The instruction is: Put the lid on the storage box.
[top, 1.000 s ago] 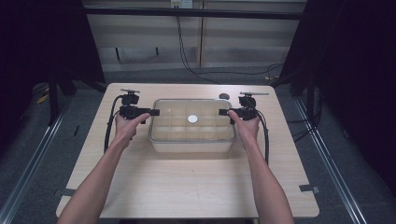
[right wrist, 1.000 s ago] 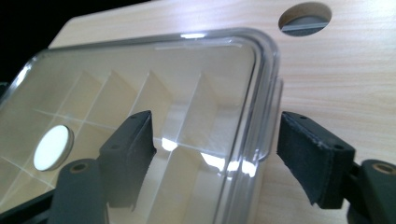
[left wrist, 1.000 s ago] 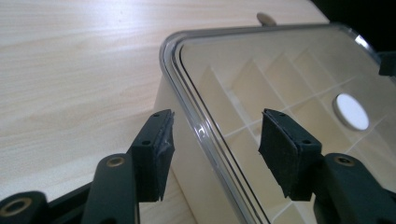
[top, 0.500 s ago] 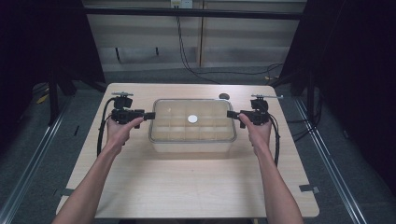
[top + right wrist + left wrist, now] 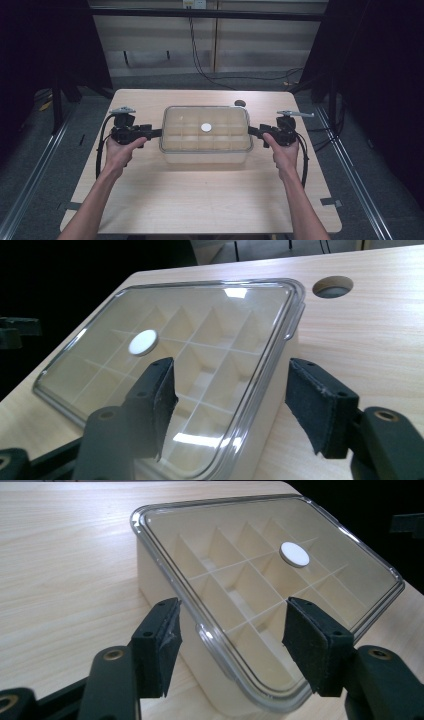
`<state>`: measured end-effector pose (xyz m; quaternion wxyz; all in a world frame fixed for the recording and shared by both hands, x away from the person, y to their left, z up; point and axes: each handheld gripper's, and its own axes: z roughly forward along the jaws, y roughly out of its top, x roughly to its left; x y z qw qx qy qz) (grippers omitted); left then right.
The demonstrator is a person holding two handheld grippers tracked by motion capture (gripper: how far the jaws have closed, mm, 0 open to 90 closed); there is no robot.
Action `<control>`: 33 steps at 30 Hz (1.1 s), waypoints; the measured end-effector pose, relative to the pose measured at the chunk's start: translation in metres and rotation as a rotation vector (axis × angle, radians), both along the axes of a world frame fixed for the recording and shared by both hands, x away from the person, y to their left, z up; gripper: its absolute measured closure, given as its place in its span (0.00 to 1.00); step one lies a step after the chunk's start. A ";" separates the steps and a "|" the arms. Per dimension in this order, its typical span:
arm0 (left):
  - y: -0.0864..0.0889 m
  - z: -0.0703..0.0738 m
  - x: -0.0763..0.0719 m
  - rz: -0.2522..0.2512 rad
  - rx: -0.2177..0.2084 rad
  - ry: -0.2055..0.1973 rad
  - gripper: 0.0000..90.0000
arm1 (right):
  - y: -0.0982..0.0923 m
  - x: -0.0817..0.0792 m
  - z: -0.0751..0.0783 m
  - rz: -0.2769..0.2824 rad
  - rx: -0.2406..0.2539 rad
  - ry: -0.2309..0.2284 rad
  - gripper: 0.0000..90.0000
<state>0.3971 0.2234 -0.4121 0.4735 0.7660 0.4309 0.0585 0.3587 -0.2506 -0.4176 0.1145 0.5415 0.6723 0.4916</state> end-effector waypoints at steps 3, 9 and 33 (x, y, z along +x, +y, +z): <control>0.004 0.002 -0.008 0.001 0.011 -0.008 0.43 | 0.001 -0.009 0.002 0.020 -0.013 -0.013 0.42; 0.012 0.007 -0.023 0.003 0.050 -0.031 0.39 | -0.001 -0.026 0.008 0.035 -0.002 -0.044 0.41; 0.038 -0.020 -0.094 0.004 0.109 -0.038 0.39 | -0.001 -0.100 0.004 0.072 -0.037 -0.059 0.29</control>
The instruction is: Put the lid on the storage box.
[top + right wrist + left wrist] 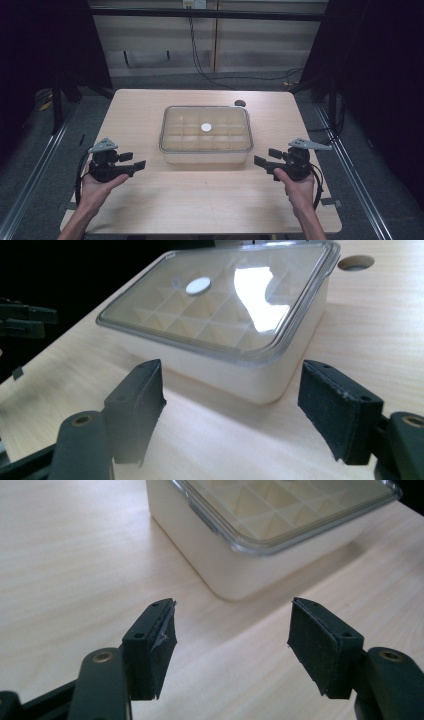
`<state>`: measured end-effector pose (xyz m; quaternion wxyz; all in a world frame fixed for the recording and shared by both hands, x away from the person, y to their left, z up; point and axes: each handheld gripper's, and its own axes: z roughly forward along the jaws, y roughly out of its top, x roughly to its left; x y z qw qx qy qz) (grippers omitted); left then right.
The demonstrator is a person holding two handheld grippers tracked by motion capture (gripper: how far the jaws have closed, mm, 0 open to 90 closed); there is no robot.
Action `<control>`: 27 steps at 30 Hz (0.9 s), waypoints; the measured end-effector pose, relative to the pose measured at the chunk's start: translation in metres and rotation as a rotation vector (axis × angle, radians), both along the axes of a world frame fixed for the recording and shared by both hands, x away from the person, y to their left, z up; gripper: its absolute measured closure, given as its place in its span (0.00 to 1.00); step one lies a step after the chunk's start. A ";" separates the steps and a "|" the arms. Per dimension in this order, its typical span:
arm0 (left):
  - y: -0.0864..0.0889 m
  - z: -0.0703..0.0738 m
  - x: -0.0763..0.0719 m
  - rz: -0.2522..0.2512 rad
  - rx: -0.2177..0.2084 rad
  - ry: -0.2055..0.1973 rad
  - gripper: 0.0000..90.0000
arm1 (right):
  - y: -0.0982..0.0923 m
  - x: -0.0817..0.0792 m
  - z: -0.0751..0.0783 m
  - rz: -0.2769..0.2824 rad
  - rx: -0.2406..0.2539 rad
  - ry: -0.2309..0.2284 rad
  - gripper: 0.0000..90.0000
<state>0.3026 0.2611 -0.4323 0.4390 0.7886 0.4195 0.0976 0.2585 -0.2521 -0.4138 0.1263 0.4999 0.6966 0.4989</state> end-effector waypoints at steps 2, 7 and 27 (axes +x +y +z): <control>0.001 -0.006 -0.008 -0.013 0.011 0.005 0.39 | 0.000 -0.009 -0.005 0.000 -0.001 0.006 0.29; 0.002 -0.008 -0.020 -0.030 0.031 0.007 0.38 | -0.002 -0.023 -0.010 -0.004 0.003 0.018 0.29; 0.014 -0.034 -0.059 0.042 0.047 0.033 0.36 | -0.021 -0.057 -0.043 -0.079 -0.015 0.050 0.24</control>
